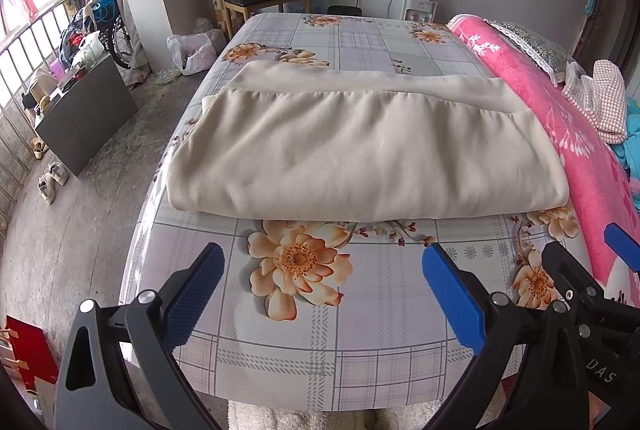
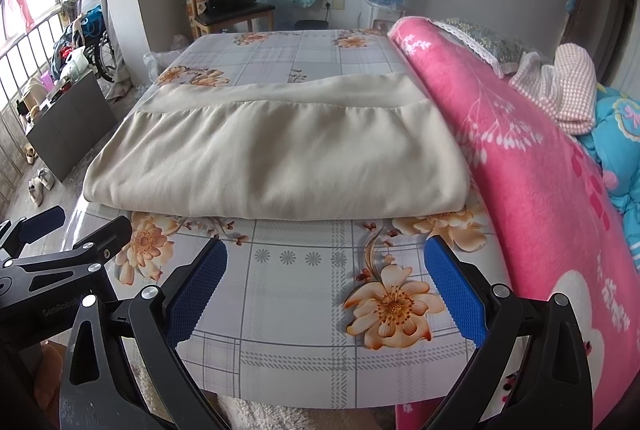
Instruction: Fold large clothes
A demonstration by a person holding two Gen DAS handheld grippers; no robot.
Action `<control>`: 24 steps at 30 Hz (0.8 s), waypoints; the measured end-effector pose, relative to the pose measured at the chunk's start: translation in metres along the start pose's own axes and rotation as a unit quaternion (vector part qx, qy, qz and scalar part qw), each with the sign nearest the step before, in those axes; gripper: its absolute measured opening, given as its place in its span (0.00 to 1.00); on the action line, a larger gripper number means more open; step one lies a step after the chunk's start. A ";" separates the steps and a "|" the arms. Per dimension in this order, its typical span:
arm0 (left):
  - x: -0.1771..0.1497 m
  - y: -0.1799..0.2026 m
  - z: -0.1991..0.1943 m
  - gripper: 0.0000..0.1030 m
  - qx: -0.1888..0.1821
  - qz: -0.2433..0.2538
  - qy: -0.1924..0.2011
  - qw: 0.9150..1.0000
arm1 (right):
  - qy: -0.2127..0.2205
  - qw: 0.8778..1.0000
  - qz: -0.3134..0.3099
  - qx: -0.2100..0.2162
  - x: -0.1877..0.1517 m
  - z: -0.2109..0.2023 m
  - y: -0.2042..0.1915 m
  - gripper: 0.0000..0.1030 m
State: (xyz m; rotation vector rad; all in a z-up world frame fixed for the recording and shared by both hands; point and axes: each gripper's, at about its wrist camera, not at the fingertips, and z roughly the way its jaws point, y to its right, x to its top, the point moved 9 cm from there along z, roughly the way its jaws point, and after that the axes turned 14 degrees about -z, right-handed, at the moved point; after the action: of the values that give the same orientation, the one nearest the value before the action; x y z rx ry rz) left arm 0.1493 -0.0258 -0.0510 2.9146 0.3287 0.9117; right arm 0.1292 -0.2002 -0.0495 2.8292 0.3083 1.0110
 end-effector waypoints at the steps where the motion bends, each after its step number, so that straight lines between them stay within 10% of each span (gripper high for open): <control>1: 0.000 0.000 0.000 0.95 0.000 0.000 0.000 1.000 | 0.000 1.000 -0.001 0.000 0.000 0.000 0.000 0.92; 24: 0.001 -0.002 0.002 0.95 0.003 -0.002 -0.002 1.000 | 0.000 1.000 -0.003 0.003 0.002 0.001 -0.002 0.92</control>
State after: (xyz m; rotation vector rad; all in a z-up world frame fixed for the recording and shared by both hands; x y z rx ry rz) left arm 0.1509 -0.0234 -0.0522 2.9194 0.3360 0.9065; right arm 0.1312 -0.1980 -0.0487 2.8319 0.3191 1.0122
